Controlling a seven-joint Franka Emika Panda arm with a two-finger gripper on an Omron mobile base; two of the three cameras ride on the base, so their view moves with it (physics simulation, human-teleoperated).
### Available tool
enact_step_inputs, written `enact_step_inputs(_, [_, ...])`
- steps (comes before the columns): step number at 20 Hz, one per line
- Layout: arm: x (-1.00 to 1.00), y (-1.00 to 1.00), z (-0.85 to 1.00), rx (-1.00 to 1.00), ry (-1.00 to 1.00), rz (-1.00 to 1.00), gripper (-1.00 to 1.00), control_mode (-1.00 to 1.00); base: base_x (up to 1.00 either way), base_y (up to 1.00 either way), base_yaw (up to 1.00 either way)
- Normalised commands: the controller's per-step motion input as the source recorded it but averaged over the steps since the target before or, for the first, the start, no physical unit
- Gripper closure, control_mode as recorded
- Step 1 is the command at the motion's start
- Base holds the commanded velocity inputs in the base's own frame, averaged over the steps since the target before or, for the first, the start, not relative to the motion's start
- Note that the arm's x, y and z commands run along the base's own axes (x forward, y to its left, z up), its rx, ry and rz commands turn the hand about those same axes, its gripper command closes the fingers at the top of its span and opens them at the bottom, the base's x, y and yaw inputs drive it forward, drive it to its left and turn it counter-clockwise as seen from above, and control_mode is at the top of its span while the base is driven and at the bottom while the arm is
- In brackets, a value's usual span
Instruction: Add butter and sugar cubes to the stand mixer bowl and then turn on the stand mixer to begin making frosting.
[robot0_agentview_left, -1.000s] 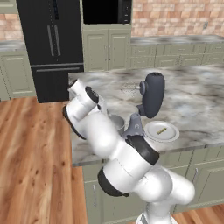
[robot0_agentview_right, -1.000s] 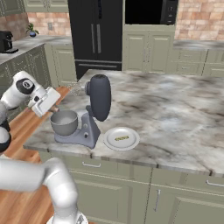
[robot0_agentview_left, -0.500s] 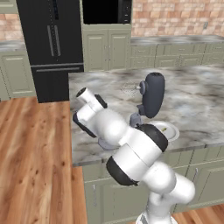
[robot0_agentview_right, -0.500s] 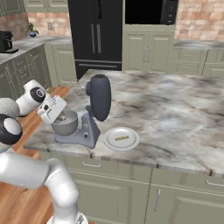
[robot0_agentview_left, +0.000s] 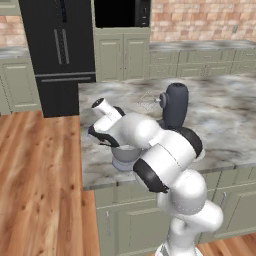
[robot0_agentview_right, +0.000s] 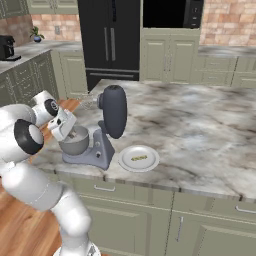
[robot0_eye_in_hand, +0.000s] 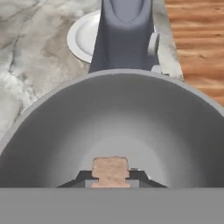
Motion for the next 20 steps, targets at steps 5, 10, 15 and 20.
enact_step_inputs(5, [0.15, 0.00, -0.29, 0.06, 0.00, 0.08, -1.00, -1.00, 0.00, 0.00, 0.00])
enact_step_inputs(10, [-0.05, 0.00, 0.00, 0.09, -0.04, 0.04, -1.00, -1.00, 0.00, 0.00, 0.00])
enact_step_inputs(15, [-0.73, -0.11, 0.81, 0.15, -0.16, 0.08, -1.00, -1.00, 0.00, 0.00, 0.00])
enact_step_inputs(20, [-1.00, -0.48, 1.00, 0.11, -0.12, 0.16, -1.00, -1.00, 0.00, 0.00, 0.00])
